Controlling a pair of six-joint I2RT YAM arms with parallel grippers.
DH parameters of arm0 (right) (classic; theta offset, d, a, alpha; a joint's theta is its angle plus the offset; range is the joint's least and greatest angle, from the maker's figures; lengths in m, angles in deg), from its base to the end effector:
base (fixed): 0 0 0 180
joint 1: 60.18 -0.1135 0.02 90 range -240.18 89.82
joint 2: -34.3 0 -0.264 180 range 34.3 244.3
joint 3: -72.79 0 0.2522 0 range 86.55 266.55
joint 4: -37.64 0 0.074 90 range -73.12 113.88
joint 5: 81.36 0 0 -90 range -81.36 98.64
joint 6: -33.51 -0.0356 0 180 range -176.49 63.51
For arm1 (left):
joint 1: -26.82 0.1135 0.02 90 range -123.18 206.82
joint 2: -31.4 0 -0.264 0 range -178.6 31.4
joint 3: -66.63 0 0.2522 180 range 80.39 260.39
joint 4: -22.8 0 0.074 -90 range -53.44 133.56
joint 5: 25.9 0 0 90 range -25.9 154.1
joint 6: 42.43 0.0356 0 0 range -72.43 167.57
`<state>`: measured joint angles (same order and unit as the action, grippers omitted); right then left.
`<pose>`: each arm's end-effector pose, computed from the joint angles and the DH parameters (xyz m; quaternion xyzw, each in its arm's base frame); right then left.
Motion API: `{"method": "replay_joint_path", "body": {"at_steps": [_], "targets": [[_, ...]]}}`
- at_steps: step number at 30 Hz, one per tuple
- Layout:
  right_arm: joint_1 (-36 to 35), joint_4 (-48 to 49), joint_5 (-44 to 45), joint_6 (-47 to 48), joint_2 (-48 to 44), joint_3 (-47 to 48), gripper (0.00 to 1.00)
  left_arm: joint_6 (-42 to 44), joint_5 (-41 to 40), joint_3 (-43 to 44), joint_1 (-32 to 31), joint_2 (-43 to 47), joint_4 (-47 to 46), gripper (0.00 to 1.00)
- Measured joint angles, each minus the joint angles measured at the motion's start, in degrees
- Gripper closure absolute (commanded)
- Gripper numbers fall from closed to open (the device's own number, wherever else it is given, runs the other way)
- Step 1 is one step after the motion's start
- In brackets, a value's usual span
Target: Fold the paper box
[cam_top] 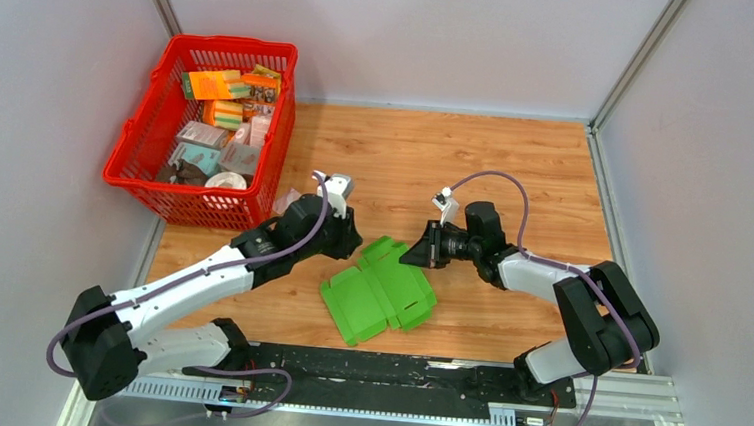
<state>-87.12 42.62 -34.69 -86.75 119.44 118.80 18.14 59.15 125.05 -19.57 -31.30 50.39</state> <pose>0.2349 0.1468 0.1613 -0.1490 0.8258 0.4947 0.2260 0.1701 -0.1741 0.2715 0.1080 0.8668 -0.2684 0.4061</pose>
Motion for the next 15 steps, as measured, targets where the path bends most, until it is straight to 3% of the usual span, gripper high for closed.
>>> {"method": "replay_joint_path", "body": {"at_steps": [3, 8, 15], "targets": [[0.0, 0.8, -0.2, -0.2, 0.0, 0.0, 1.0, -0.2, 1.5, -4.7, 2.8, 0.9, -1.1, 0.6], [0.0, 2.0, -0.3, -0.2, 0.0, 0.0, 1.0, -1.4, 6.1, -9.7, 7.5, -1.6, -3.8, 0.73], [0.0, 2.1, -0.3, -0.3, 0.0, 0.0, 1.0, -3.5, 9.7, -9.4, 10.4, -10.2, -8.0, 0.87]]}}
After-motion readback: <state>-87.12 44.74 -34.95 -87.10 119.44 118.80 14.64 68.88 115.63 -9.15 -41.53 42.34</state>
